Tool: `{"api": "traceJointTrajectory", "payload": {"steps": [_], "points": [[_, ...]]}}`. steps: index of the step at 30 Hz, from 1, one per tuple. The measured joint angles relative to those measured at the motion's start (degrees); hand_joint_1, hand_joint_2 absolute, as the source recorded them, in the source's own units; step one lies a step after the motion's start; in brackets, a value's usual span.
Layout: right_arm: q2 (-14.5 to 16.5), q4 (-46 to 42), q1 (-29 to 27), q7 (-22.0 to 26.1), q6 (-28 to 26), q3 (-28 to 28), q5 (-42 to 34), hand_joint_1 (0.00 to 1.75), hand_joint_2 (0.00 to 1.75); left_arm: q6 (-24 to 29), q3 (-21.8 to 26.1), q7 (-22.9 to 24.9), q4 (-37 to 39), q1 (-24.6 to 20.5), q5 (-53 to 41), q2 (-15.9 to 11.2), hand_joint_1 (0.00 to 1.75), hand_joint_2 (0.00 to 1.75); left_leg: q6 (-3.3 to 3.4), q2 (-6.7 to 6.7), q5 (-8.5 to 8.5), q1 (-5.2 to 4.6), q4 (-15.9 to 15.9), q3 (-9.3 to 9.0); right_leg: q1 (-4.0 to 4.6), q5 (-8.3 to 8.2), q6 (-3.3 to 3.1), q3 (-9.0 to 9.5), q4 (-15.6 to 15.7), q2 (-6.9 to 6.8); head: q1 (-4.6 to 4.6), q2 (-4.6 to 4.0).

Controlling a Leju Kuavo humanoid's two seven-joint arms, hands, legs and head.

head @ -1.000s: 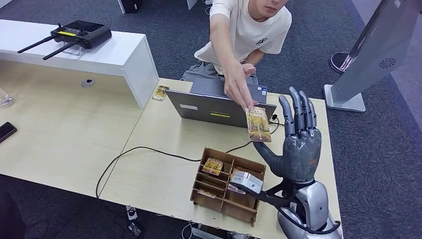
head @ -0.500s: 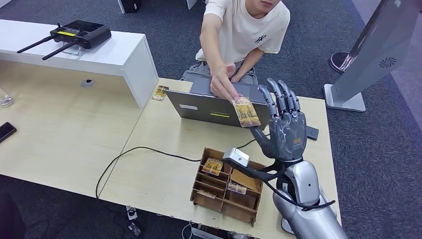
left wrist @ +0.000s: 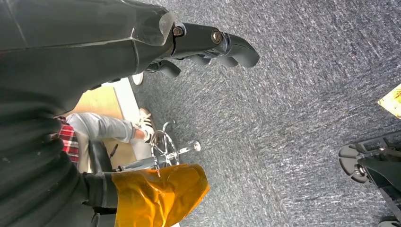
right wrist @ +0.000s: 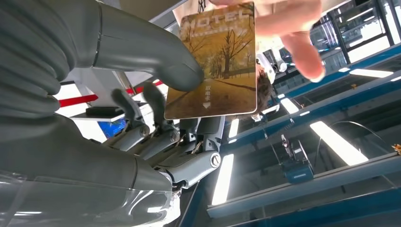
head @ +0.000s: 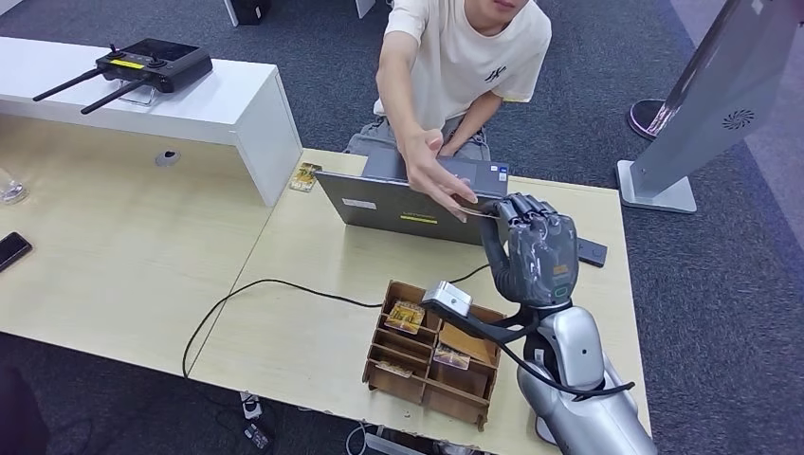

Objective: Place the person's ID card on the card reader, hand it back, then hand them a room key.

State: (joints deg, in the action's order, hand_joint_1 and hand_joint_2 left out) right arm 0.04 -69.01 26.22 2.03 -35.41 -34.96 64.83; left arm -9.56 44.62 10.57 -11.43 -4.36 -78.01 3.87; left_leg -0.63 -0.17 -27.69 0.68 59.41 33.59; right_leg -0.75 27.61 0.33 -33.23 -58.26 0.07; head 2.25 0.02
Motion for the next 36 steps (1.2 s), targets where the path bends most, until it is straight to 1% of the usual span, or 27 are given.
{"api": "traceJointTrajectory", "payload": {"steps": [25,31,33,36], "points": [[0.6,0.6,-0.3,0.1,1.1,0.0,-0.7,1.75,1.75,0.3,0.0,-1.0,0.0,0.3,0.5,0.0,0.0,1.75,0.0,-0.01,0.0,0.0,0.0,0.01,0.0,0.0,0.0,0.0,0.0,0.0,-0.01,0.0],[1.0,-0.9,-1.4,0.7,0.7,0.6,-3.5,1.75,1.75,0.8,0.0,-1.3,0.0,0.5,0.7,0.0,0.0,1.75,0.0,0.0,0.0,0.0,0.0,0.0,0.0,0.0,0.0,-0.01,0.0,0.0,-0.01,0.0],[1.3,-2.0,-2.1,1.6,0.3,1.1,-6.2,1.75,1.75,1.0,0.0,-1.5,0.0,0.7,0.9,0.0,0.0,1.75,0.0,-0.01,0.0,0.0,0.0,0.0,0.0,0.0,0.0,-0.01,0.0,0.0,-0.01,0.0],[1.9,-5.2,-4.1,3.8,-0.6,2.6,-13.1,1.75,1.75,1.3,0.1,-2.0,0.0,1.0,1.5,0.0,0.0,1.75,0.0,-0.01,0.0,0.0,0.0,0.0,0.0,0.01,0.0,-0.01,0.0,0.0,-0.01,0.0]]}}
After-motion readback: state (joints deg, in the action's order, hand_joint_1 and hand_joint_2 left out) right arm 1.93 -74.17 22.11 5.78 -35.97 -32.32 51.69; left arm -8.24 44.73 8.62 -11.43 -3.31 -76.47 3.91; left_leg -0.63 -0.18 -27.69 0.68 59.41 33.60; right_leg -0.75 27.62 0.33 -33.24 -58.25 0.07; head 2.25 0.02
